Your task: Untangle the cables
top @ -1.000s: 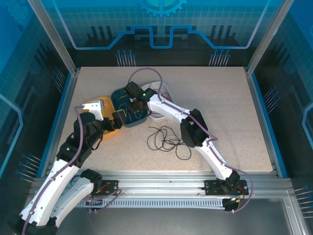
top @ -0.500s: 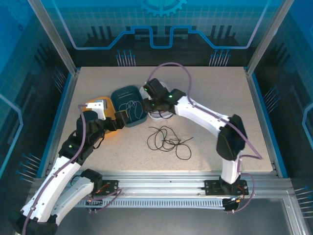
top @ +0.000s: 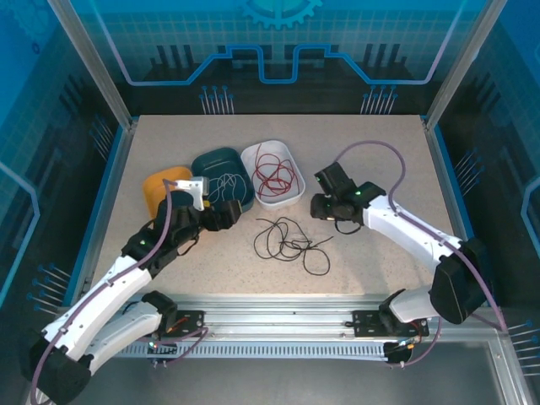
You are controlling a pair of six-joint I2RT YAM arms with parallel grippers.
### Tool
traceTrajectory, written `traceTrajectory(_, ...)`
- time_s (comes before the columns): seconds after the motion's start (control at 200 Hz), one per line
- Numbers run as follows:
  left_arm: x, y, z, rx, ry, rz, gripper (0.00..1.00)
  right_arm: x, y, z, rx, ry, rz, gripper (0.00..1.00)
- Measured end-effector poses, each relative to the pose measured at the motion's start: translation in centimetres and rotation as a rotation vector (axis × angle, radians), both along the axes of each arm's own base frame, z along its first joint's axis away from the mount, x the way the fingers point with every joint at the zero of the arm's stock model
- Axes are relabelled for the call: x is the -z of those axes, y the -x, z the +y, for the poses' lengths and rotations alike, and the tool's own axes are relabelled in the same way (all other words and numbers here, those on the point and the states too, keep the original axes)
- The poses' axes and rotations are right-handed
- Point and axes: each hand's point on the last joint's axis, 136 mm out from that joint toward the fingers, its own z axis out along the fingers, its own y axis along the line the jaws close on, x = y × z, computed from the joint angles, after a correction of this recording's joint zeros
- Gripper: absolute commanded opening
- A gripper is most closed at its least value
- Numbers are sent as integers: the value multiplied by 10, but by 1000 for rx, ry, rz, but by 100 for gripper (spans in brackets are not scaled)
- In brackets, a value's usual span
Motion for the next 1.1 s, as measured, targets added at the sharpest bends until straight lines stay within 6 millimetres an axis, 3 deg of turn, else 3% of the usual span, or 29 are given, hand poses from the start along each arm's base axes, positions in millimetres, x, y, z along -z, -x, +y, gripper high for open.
traceTrajectory(0.165, 6, -3, -5, -2, 25, 17, 99, 24, 13, -15, 37, 10, 99, 41)
traceTrajectory(0.565, 1, -5, -7, -7, 57, 6, 99, 82, 5, 10, -25, 41, 276, 36)
traceTrajectory(0.79, 1, -5, -7, -8, 57, 7, 99, 93, -8, 38, -115, 56, 289, 36)
traceTrajectory(0.951, 1, -5, -7, -8, 57, 7, 99, 90, -2, 67, -219, 62, 288, 35)
traceTrajectory(1.101, 2, -5, -7, -8, 57, 7, 99, 95, 4, 73, -256, 67, 313, 35)
